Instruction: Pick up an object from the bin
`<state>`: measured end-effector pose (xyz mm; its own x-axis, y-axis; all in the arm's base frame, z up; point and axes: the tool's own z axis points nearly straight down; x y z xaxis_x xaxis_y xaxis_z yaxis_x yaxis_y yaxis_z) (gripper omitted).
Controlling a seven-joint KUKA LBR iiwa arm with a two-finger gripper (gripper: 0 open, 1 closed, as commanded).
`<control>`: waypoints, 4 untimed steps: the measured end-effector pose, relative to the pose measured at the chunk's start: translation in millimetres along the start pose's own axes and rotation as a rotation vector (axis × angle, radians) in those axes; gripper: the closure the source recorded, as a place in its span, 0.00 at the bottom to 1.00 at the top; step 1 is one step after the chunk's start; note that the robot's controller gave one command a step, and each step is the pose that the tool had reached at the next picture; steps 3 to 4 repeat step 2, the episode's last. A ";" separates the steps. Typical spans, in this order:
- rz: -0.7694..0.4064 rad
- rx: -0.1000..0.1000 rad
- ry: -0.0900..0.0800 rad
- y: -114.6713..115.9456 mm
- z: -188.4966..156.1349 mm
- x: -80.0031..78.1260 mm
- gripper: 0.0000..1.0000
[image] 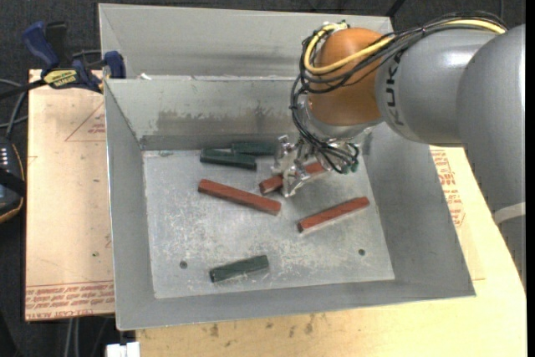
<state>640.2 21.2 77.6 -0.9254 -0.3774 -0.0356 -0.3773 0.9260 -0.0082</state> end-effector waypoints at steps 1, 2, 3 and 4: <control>-0.001 -0.003 0.014 0.2 -3.6 -0.2 1.00; -0.002 -0.007 0.026 0.9 -9.7 1.5 1.00; -0.002 -0.007 0.026 0.9 -9.7 1.5 1.00; -0.002 -0.007 0.026 0.9 -9.7 1.5 1.00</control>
Offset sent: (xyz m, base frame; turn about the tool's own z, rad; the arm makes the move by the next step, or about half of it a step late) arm 0.0000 0.0001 0.0269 0.0001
